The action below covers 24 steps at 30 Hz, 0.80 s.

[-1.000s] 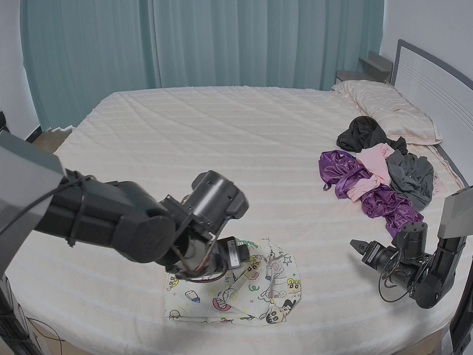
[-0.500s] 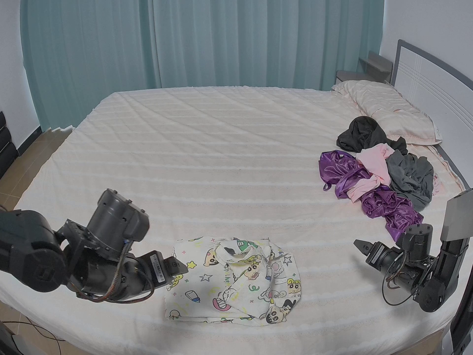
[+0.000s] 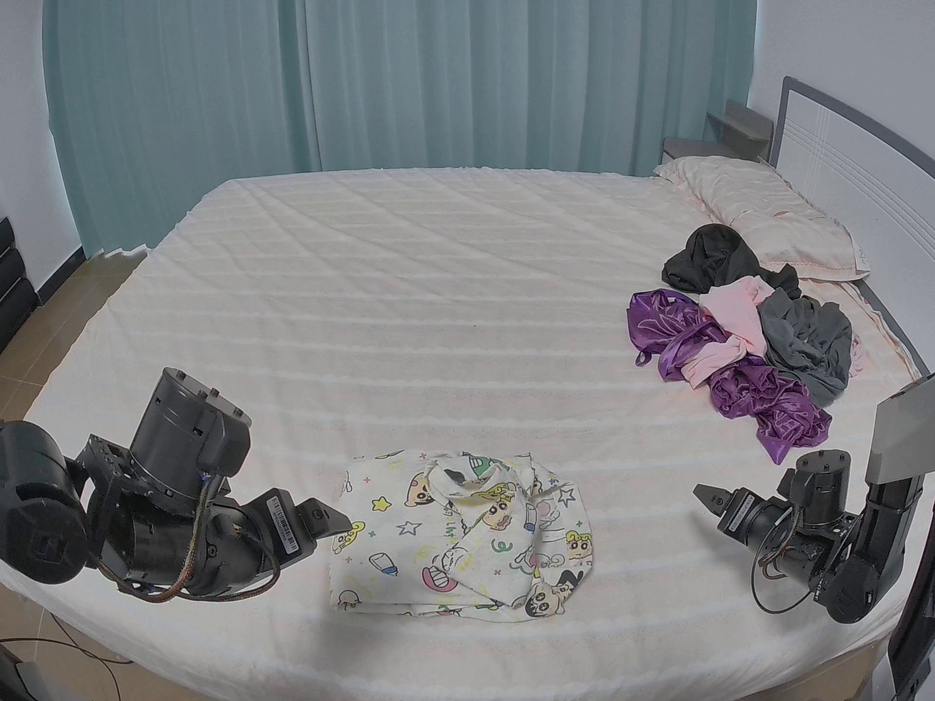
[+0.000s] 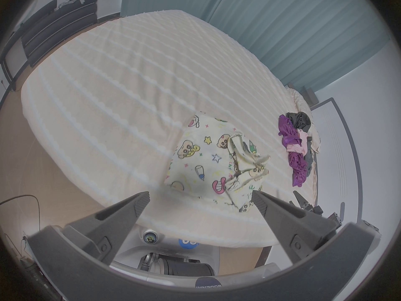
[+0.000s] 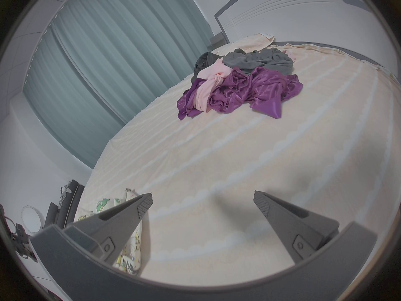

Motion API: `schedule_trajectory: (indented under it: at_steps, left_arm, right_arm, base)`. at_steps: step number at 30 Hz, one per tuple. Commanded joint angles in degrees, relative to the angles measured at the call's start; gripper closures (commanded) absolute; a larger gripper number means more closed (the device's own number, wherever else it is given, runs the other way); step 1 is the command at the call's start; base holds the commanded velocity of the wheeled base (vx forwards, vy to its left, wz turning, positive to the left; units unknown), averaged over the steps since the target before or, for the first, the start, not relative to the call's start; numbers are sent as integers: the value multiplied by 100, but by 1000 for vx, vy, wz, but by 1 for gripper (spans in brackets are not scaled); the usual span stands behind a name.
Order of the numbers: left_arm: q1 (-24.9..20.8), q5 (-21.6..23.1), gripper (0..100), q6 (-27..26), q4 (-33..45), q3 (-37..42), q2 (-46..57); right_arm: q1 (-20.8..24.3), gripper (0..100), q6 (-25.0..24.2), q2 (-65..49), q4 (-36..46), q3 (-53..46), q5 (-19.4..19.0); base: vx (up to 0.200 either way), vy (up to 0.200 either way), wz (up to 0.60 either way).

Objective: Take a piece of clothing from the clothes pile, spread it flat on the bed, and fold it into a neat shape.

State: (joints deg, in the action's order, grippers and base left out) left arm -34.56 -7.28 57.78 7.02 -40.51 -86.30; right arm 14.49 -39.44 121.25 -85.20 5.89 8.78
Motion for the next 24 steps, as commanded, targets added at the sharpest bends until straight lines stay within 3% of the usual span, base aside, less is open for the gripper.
schedule_trajectory:
  at_steps: [1,6,15,21,24]
  left_arm:
    - [-7,7,0,5,-8,8,-19]
    - [-7,7,0,5,-8,17,-10]
    - [-7,420,0,145,-34,-18,-36]
    - [-7,499,0,242,-8,8,34]
    - [20,526,0,242,10,17,131]
  right_arm:
    - [10,0,-3,74,-5,-9,1]
    - [27,0,-3,110,-5,-9,1]
    - [150,0,-3,233,-23,-44,133]
    - [185,0,24,356,-410,-141,133]
    - [229,0,33,347,-410,-141,133]
  base:
    - [0,0,0]
    - [0,0,0]
    - [0,0,0]
    - [0,0,0]
    - [0,200,0]
